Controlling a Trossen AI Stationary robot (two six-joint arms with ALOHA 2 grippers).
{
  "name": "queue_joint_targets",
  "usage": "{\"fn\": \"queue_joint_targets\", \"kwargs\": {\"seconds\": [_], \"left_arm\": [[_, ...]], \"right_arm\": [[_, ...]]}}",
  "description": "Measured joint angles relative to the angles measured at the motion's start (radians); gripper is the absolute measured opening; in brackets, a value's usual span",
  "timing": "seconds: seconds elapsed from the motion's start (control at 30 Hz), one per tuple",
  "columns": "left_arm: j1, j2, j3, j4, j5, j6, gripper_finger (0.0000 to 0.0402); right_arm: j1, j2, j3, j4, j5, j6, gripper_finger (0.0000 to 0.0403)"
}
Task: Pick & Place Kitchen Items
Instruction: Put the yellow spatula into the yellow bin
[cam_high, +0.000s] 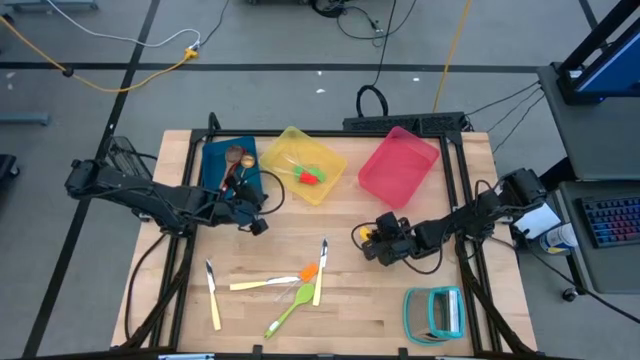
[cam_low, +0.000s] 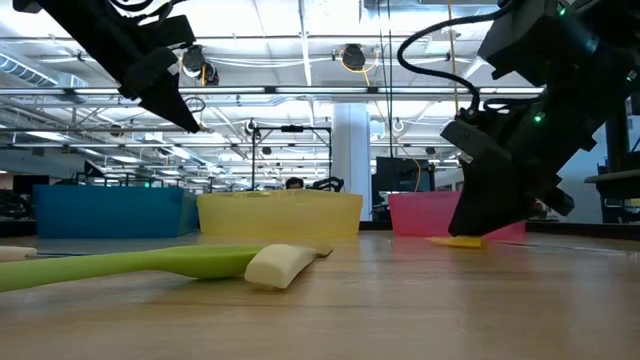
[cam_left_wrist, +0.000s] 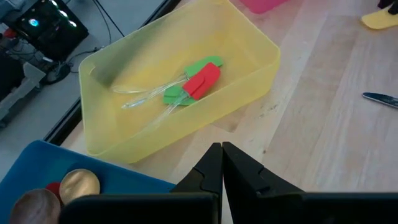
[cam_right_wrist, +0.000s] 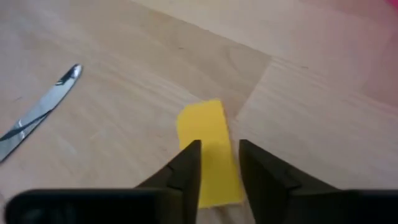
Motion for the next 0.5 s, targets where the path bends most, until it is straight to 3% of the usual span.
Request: {"fn": "queue_joint_targets", "kwargs": {"seconds": [0.3, 0.5], "left_arm": [[0.0, 0.0, 0.0, 0.001, 0.015, -0.014, 0.0017], [0.0, 0.0, 0.0, 0.001, 0.014, -0.017, 0.0017]], "right_arm": [[0.0, 0.019, 0.0, 0.165, -0.003, -0.307, 0.0194], [0.001, 0.096, 0.001, 0.163, 0.024, -0.436, 0.0209]]}}
